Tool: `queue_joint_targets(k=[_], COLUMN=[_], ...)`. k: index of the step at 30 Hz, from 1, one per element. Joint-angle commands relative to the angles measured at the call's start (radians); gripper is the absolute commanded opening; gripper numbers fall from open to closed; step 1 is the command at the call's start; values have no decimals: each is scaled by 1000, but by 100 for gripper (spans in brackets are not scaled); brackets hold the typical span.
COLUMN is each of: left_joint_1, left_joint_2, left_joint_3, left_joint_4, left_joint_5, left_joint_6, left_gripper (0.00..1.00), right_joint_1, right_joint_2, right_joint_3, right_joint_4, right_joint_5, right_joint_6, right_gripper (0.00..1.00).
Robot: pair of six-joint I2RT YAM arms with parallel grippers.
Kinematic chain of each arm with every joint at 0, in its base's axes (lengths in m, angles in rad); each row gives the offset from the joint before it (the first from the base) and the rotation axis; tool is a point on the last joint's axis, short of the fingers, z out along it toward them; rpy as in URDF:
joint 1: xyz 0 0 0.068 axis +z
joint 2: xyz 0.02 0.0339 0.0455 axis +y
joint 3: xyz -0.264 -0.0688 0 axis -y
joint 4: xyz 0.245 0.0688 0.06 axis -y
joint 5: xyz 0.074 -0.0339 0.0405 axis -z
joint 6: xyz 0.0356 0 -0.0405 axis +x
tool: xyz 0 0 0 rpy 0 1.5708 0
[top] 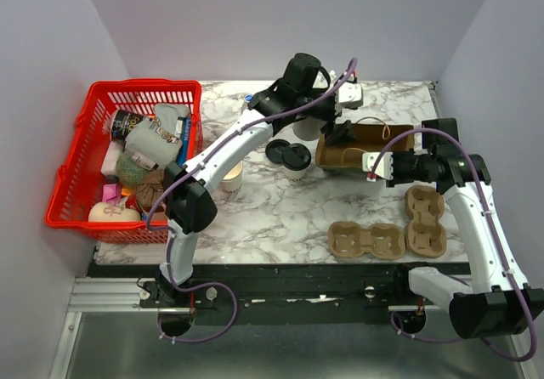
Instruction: Pack the takeout coffee
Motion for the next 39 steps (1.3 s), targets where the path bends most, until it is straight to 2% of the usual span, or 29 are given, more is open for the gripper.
queue_joint_targets(k=[1, 3, 7, 12, 14, 24, 30, 33, 34, 35, 36, 37, 38, 39], left_joint_1=[-15, -15, -21, -40, -44, -60, -63, -67, -67, -67, -67, -69, -67, -67], left_joint_2=[-3, 4, 21, 40, 47, 76, 129, 149, 149, 143, 139, 135, 130, 129], left_joint_3=[-2, -5, -7, -10, -12, -27, 73, 111, 111, 102, 97, 93, 87, 84], left_joint_4=[-16, 21, 89, 130, 136, 102, 98, 76, 79, 81, 82, 83, 83, 83], left_joint_5=[-74, -78, -69, -60, -51, -75, -9, 17, 14, 14, 11, 9, 2, -3], left_joint_6=[89, 62, 13, 14, 14, 78, 2, -26, -41, -50, -67, -72, -79, -87], left_gripper=[97, 95, 84, 74, 66, 61, 50, 42, 8, 0, 0, 0, 0, 0], right_joint_1=[4, 5, 5, 5, 7, 5, 8, 11, 10, 11, 10, 10, 11, 11], right_joint_2=[-35, -37, -46, -50, -50, -66, -67, -69, -70, -72, -76, -78, -83, -87], right_joint_3=[-25, -27, -31, -40, -43, -45, -48, -42, -36, -28, -21, -13, 13, 27], right_joint_4=[19, 9, -10, -16, -18, -28, -38, -33, -33, -33, -30, -30, -27, -28], right_joint_5=[-35, -32, -29, -21, -26, -35, -29, -29, -30, -30, -29, -32, -33, -36], right_joint_6=[-43, -52, -78, -94, -91, -97, -105, -94, -88, -70, -56, -37, 11, 39], right_gripper=[1, 1, 1, 1, 1, 1, 1, 2, 7, 11, 18, 42, 53, 58])
